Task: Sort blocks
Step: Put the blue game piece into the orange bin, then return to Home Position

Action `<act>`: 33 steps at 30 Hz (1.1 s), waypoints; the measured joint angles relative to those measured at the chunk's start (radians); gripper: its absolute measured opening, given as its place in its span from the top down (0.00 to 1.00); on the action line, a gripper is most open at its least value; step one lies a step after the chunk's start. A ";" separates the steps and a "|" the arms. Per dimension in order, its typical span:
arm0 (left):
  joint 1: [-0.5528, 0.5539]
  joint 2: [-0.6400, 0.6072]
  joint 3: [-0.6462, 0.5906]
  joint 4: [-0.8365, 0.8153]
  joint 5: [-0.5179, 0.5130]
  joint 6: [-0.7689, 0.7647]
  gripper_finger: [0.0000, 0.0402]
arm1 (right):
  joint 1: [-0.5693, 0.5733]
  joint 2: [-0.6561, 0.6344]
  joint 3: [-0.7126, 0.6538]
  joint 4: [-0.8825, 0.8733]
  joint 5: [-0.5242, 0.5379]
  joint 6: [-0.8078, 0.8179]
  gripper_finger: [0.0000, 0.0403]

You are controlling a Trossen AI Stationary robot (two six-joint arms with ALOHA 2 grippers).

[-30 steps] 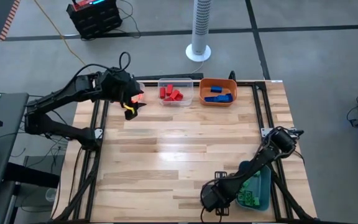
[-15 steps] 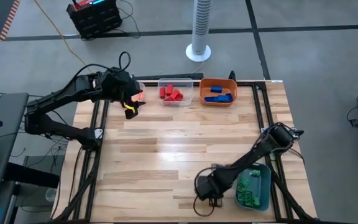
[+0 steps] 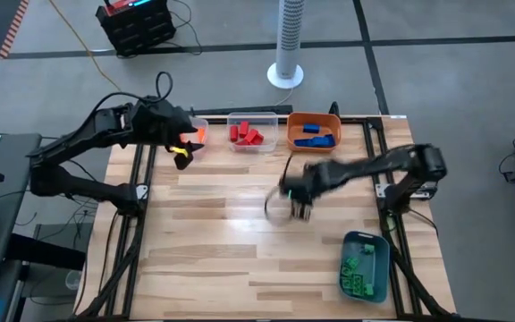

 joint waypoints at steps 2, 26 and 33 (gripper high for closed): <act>0.000 -0.014 0.000 -0.006 0.000 -0.031 0.38 | -0.125 -0.072 -0.051 0.055 -0.001 -0.029 0.80; -0.110 -0.505 -0.645 0.473 -0.137 -0.420 0.38 | -0.849 -0.116 -0.136 0.392 -0.364 -0.161 0.37; -0.134 -0.639 -0.823 0.633 -0.197 -0.471 0.44 | -0.896 -0.352 -0.175 0.478 -0.367 -0.142 0.36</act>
